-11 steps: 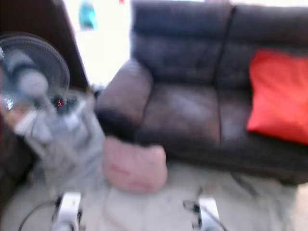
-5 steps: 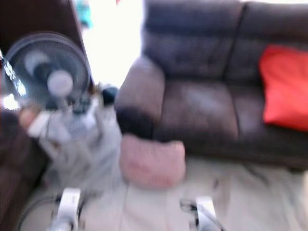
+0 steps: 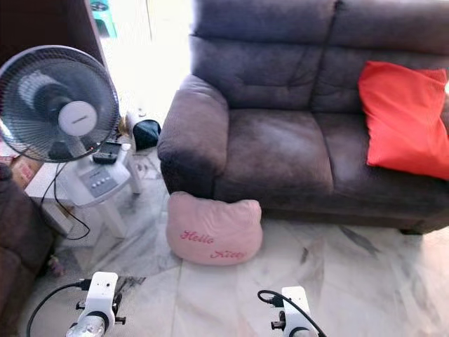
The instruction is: Move the pillow to the sofa from floor
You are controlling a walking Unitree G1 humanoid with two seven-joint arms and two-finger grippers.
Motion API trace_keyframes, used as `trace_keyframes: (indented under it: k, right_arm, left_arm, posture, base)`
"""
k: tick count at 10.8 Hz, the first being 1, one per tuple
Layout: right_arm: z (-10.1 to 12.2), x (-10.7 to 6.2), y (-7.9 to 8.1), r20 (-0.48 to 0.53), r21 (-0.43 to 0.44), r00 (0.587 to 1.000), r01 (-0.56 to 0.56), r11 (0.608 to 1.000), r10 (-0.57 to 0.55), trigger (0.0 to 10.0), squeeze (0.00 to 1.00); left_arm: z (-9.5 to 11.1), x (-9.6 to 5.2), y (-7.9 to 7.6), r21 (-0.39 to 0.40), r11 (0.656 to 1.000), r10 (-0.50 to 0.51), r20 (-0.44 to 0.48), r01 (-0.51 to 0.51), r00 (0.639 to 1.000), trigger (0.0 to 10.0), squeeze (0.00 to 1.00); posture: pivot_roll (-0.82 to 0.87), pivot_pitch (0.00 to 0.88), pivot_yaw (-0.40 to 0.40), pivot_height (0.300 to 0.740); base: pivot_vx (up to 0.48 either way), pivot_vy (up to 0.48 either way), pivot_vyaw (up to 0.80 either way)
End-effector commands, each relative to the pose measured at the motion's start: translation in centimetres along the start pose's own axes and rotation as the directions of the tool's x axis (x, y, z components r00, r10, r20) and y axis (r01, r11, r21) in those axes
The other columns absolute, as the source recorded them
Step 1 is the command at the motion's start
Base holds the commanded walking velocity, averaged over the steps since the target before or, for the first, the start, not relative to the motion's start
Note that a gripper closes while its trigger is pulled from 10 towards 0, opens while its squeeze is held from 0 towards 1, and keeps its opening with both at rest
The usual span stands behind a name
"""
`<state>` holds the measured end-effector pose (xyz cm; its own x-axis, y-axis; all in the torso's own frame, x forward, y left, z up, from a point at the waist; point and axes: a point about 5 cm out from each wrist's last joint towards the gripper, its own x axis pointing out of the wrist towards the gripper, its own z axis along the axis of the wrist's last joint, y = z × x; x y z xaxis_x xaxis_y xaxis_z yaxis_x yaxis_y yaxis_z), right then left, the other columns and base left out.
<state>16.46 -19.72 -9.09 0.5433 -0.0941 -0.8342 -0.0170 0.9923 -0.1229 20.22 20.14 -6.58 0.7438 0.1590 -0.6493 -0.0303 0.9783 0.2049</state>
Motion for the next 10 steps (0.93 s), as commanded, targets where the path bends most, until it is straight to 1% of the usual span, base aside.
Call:
trace_keyframes:
  k: [1,10]
  right_arm:
    - [0.14,0.0,-0.42,0.009,0.011,1.0,0.01,1.0,-0.01,10.0,0.0]
    - [0.21,0.02,-0.3,0.01,0.002,1.0,0.002,1.0,-0.002,10.0,0.0]
  left_arm:
    - [-0.06,0.0,-0.2,0.004,1.0,-0.011,-0.007,0.011,1.0,10.0,0.0]
    - [-0.39,-0.08,-0.23,-0.001,1.0,-0.014,-0.022,0.014,1.0,10.0,0.0]
  posture:
    - [0.05,0.031,-0.051,0.74]
    - [0.05,0.035,-0.055,0.74]
  base:
    - [0.251,0.0,0.0]
    - [0.341,0.0,0.0]
